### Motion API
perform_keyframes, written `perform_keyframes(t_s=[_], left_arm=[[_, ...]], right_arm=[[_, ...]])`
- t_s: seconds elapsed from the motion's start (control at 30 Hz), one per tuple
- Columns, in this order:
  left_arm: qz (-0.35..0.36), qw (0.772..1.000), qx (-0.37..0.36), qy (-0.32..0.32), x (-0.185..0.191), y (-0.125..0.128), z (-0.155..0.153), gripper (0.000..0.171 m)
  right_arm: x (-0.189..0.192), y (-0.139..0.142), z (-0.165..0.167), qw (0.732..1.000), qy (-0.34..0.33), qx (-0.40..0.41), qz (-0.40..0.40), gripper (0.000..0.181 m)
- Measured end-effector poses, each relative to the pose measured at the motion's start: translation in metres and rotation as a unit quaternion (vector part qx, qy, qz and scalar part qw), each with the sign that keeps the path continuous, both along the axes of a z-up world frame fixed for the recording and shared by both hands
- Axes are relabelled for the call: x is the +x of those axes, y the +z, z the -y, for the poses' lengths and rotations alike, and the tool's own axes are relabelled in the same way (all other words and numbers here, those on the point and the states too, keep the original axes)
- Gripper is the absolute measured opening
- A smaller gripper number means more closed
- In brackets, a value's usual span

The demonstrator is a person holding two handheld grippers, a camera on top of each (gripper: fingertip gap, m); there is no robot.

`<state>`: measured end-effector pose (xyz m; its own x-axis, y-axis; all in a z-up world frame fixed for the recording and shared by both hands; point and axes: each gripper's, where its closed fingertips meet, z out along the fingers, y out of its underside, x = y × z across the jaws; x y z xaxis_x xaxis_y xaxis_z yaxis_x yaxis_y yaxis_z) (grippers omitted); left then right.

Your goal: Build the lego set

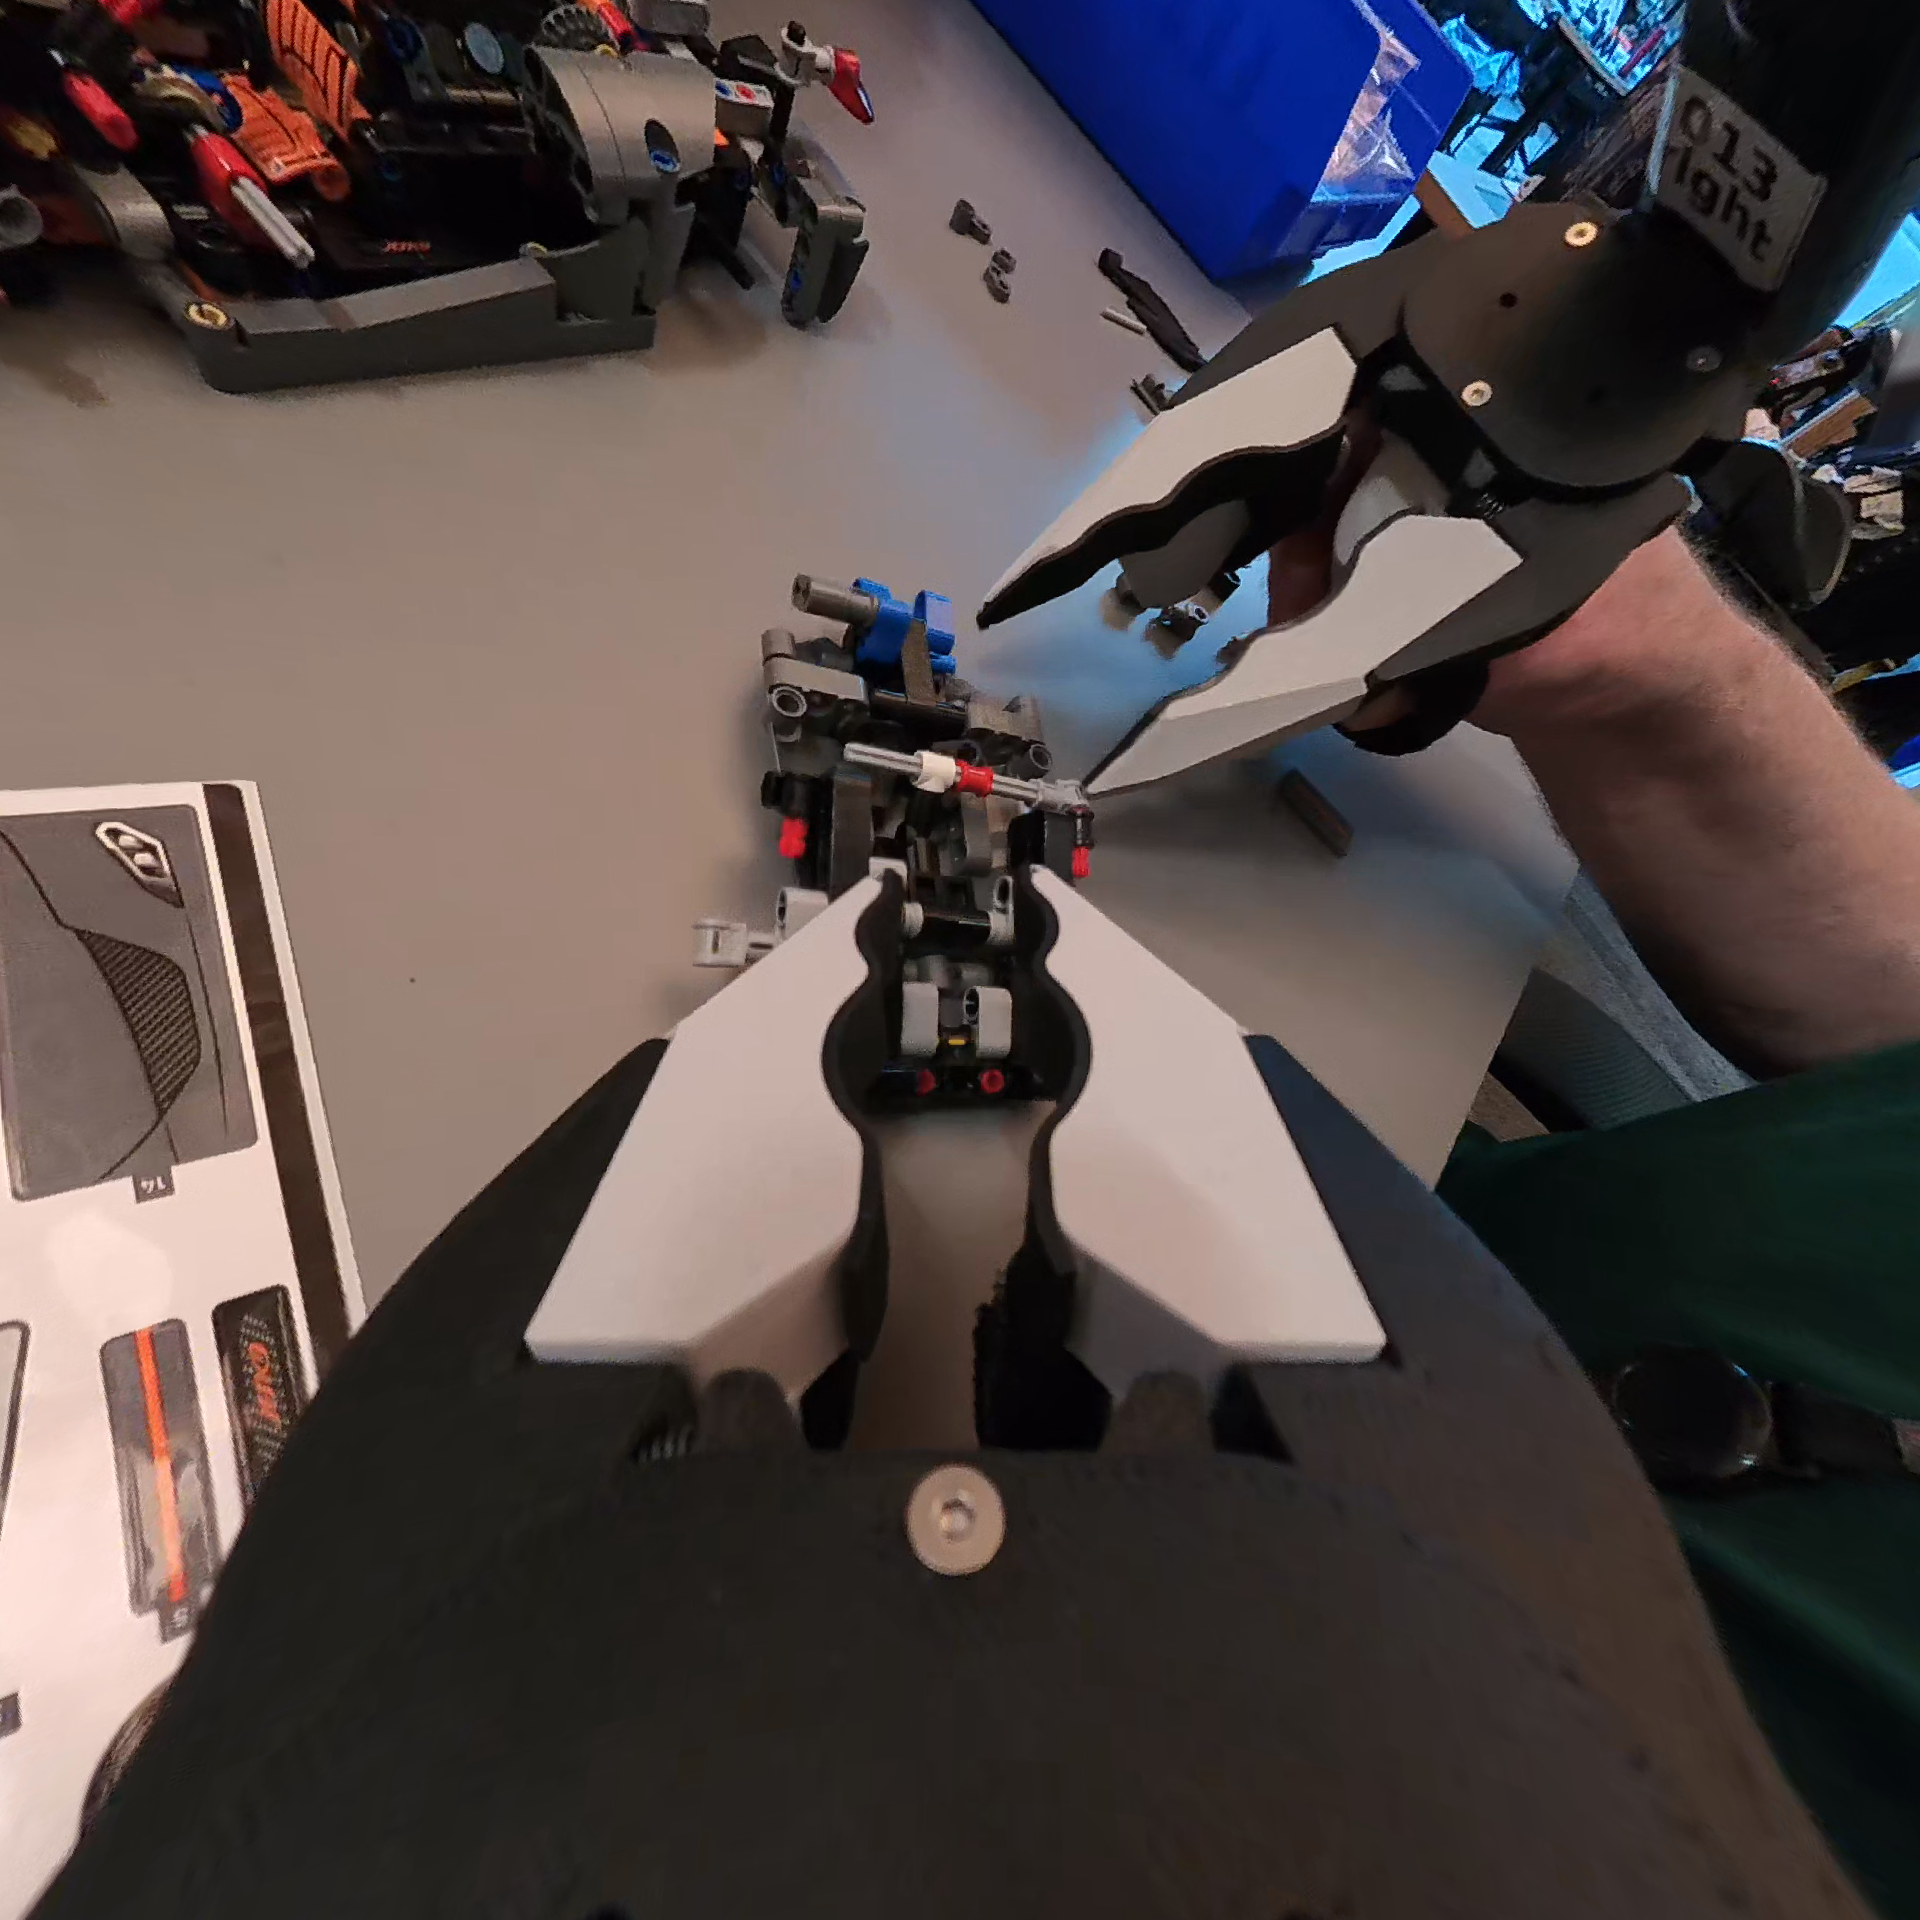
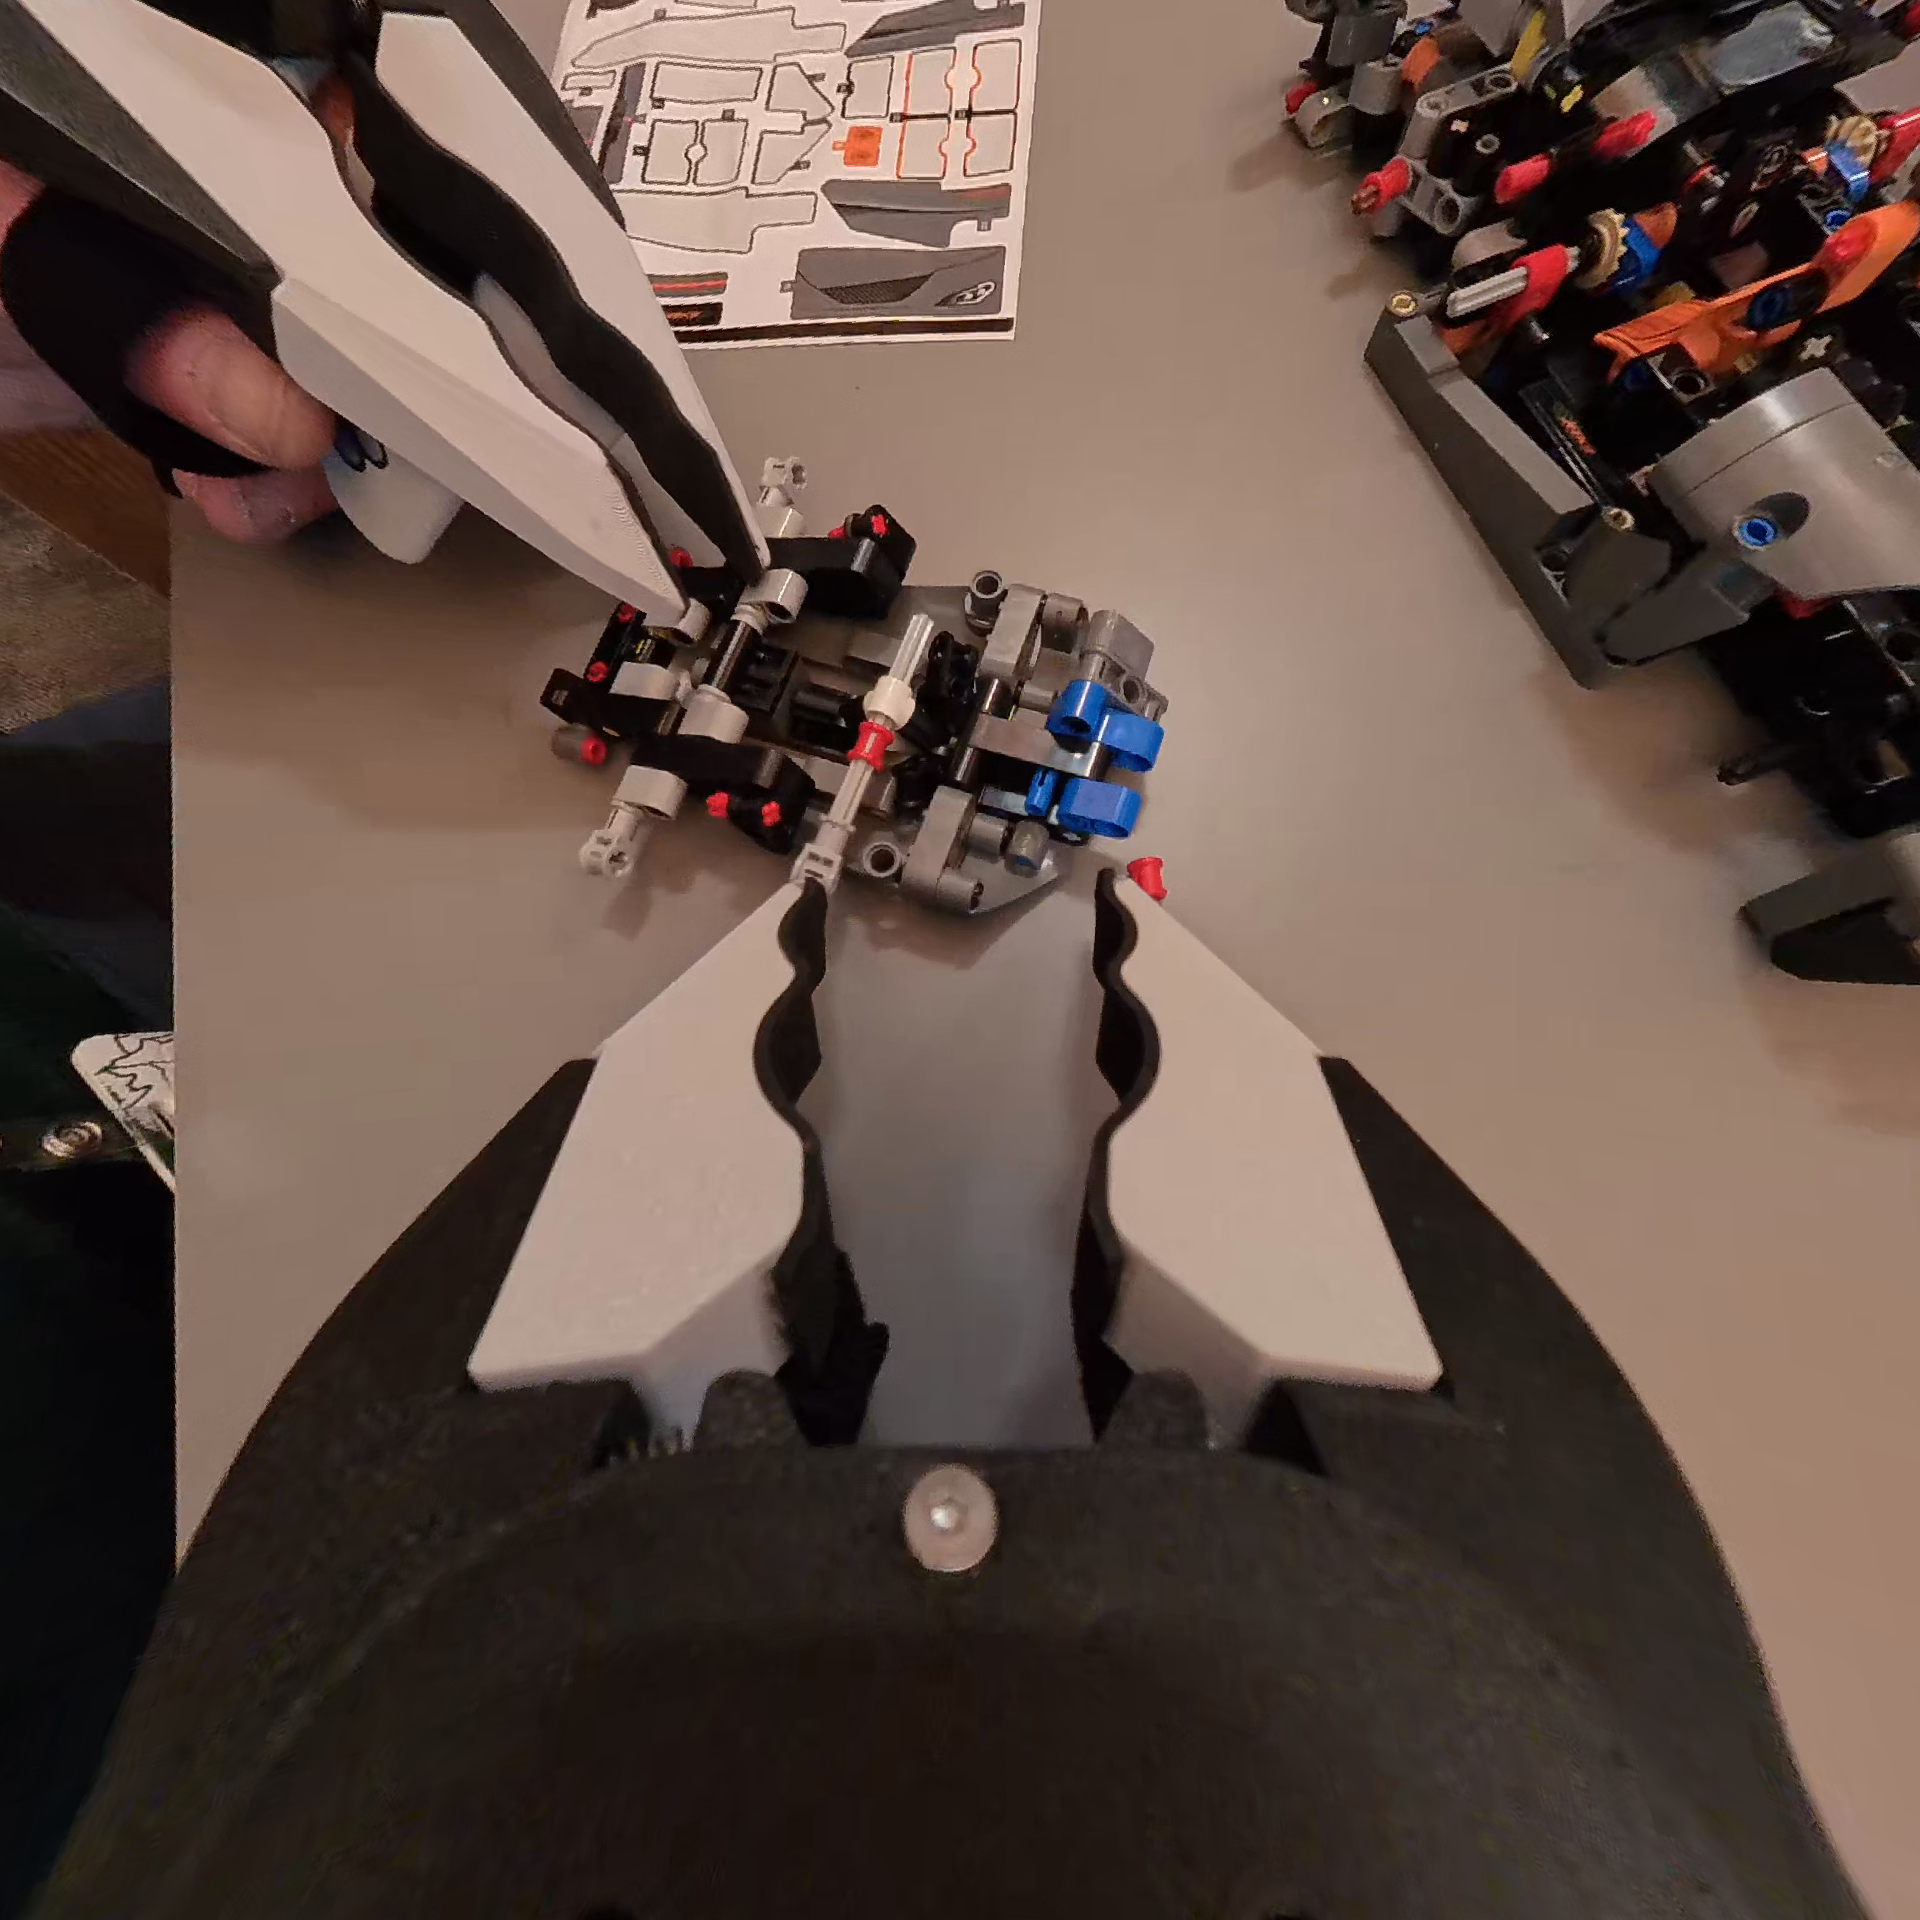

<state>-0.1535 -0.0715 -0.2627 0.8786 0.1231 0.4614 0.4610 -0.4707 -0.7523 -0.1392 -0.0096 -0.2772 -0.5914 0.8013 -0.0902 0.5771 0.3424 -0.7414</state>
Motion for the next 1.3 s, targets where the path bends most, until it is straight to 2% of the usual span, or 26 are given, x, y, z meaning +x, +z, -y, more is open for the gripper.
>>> perform_keyframes(t_s=[0.17, 0.37, 0.43, 0.53, 0.6, 0.67, 0.8, 0.93, 1.1, 1.23, 1.3], left_arm=[[0.005, 1.000, 0.003, -0.004, 0.001, -0.001, -0.001, 0.018], [0.004, 1.000, 0.007, -0.011, 0.003, 0.001, -0.001, 0.019], [0.003, 1.000, 0.017, -0.017, 0.005, 0.006, 0.001, 0.020], [0.006, 0.999, 0.044, -0.022, 0.005, 0.019, 0.003, 0.021], [-0.003, 0.998, 0.055, -0.017, 0.000, 0.026, 0.006, 0.021], [-0.018, 0.998, 0.058, -0.013, -0.007, 0.030, 0.009, 0.021], [-0.026, 0.998, 0.060, 0.005, -0.020, 0.032, 0.014, 0.020], [-0.026, 0.997, 0.065, 0.017, -0.027, 0.034, 0.015, 0.020], [-0.039, 0.997, 0.063, 0.022, -0.034, 0.036, 0.017, 0.020], [-0.051, 0.996, 0.063, 0.029, -0.042, 0.042, 0.018, 0.020], [-0.055, 0.996, 0.064, 0.033, -0.044, 0.043, 0.021, 0.020]], right_arm=[[-0.002, 0.000, -0.001, 1.000, -0.004, 0.014, -0.004, 0.055], [-0.009, 0.013, -0.003, 1.000, -0.020, -0.012, -0.021, 0.057], [-0.012, 0.025, -0.010, 0.999, -0.027, -0.019, -0.042, 0.057], [-0.027, 0.056, -0.039, 0.993, -0.063, -0.025, -0.092, 0.060], [-0.043, 0.081, -0.071, 0.986, -0.099, -0.014, -0.133, 0.070], [-0.060, 0.108, -0.108, 0.975, -0.137, 0.014, -0.175, 0.072], [-0.099, 0.154, -0.184, 0.948, -0.198, 0.059, -0.241, 0.063], [-0.138, 0.154, -0.244, 0.936, -0.223, 0.130, -0.240, 0.054], [-0.162, 0.144, -0.270, 0.932, -0.217, 0.169, -0.234, 0.031], [-0.168, 0.136, -0.272, 0.934, -0.200, 0.192, -0.224, 0.003], [-0.170, 0.137, -0.272, 0.933, -0.194, 0.200, -0.229, 0.000]])
